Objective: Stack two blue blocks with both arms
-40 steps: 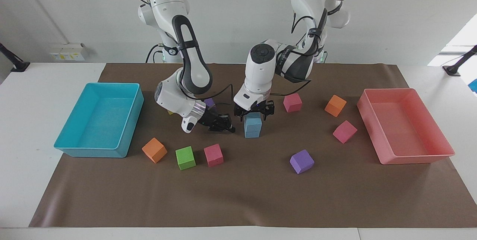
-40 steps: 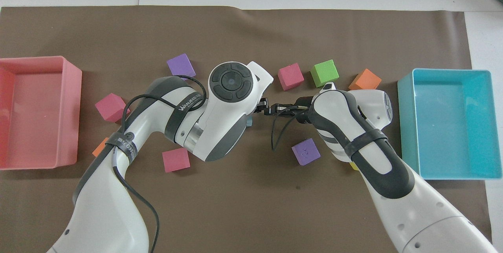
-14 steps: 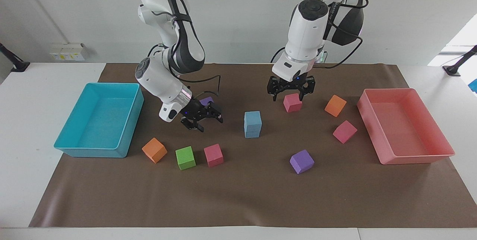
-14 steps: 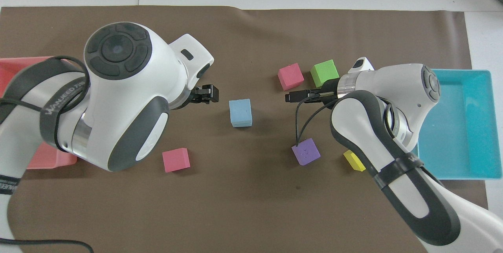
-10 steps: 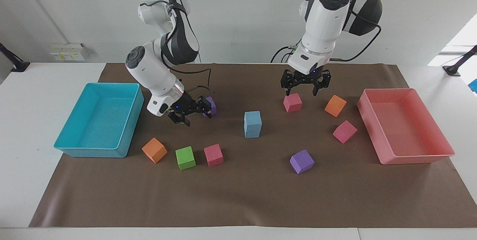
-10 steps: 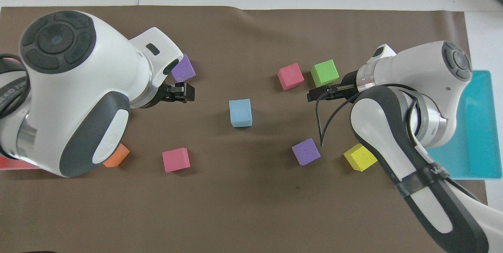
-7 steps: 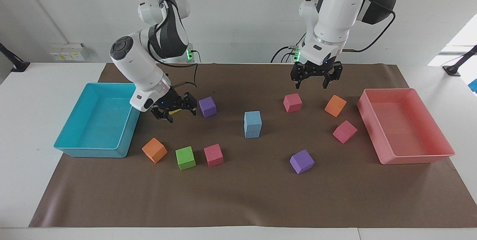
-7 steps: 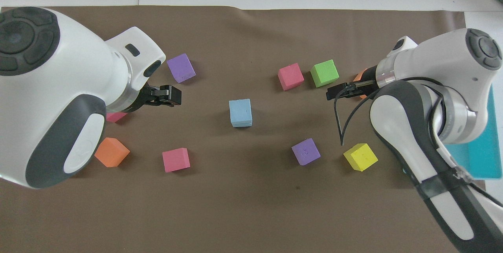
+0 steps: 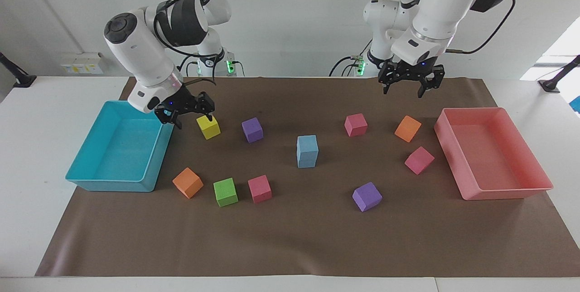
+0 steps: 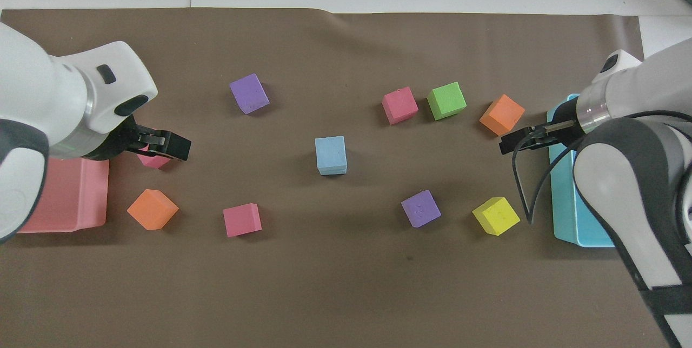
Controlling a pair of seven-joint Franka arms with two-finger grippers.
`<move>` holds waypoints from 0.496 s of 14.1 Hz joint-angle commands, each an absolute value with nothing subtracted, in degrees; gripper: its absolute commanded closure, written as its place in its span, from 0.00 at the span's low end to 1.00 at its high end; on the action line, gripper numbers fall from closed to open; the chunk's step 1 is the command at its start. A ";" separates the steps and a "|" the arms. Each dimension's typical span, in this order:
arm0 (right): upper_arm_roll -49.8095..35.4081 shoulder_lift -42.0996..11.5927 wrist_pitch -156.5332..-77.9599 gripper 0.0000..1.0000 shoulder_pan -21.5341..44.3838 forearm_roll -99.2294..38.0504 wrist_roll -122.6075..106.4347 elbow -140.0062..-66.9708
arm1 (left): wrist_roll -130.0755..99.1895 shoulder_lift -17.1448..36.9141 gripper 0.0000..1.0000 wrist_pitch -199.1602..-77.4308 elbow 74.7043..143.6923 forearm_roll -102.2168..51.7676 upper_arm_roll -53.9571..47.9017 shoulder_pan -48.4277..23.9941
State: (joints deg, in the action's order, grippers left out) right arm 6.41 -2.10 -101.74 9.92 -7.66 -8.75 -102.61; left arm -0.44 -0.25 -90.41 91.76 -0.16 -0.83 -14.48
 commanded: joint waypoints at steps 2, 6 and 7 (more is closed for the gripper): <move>6.59 2.19 -95.47 0.00 8.88 -3.52 -7.82 -102.39 | 8.33 -1.41 0.00 -86.75 91.05 -2.11 -1.14 -9.24; 6.77 4.48 -89.14 0.00 6.95 -3.34 -8.00 -100.56 | 10.90 -1.58 0.00 -86.83 91.14 -1.93 -1.23 -7.82; 6.59 4.40 -87.38 0.00 5.99 -3.25 -8.00 -98.89 | 10.90 -1.67 0.00 -86.84 91.14 -1.93 -0.88 -7.82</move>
State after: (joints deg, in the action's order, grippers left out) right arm 7.18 4.15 -90.55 7.71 -4.80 -8.75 -101.35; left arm 9.85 -0.97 -87.92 91.40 -1.40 -0.59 -8.64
